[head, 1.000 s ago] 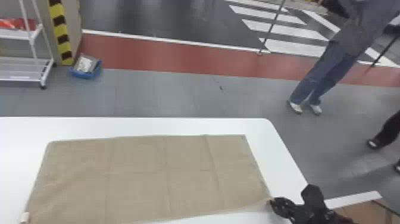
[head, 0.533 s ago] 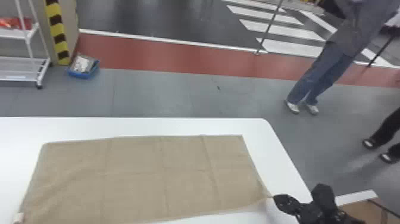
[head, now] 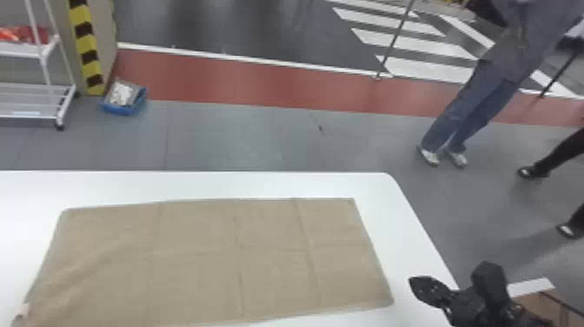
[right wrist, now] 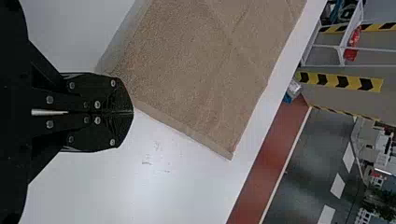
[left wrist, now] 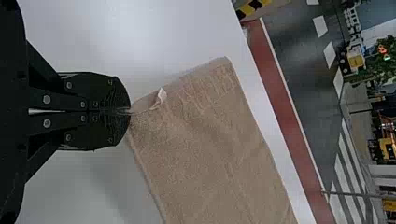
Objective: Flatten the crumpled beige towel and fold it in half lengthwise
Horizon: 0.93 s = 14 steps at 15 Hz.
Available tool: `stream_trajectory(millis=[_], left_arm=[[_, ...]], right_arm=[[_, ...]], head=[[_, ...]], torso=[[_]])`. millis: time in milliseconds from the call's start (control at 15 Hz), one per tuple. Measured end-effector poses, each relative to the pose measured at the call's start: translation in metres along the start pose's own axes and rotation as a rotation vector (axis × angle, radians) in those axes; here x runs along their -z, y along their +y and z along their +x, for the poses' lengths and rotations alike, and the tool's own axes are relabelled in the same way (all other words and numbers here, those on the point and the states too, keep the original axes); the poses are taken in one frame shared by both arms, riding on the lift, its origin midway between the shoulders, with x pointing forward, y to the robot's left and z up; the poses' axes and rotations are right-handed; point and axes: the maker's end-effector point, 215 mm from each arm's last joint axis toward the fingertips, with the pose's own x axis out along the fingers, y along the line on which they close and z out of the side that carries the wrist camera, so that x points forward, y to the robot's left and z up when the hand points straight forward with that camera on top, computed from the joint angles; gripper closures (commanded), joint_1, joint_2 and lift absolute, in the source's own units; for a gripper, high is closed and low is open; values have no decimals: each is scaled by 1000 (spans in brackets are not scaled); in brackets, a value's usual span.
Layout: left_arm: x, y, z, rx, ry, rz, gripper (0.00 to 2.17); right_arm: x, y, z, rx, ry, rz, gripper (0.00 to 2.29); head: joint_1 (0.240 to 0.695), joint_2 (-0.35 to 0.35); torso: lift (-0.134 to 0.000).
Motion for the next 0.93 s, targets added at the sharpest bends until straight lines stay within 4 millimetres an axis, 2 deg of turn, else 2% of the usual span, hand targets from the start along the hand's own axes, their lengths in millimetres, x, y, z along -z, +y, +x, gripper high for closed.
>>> stream_trajectory(millis=[67, 400, 667, 933], left_arm=[[4, 0, 1, 2, 9, -2, 1541], [14, -3, 8, 6, 30, -2, 1544], [17, -3, 10, 7, 36, -4, 1541], [19, -2, 12, 6, 40, -4, 1541]], right_arm=[[3, 8, 2, -21, 4, -9, 292], [11, 47, 22, -147, 52, -54, 302], [15, 61, 39, -175, 94, -98, 299], [25, 63, 40, -186, 145, -120, 323]], head=[[695, -300], [695, -248], [695, -221], [695, -220]], torso=[[0], [0], [0], [0]])
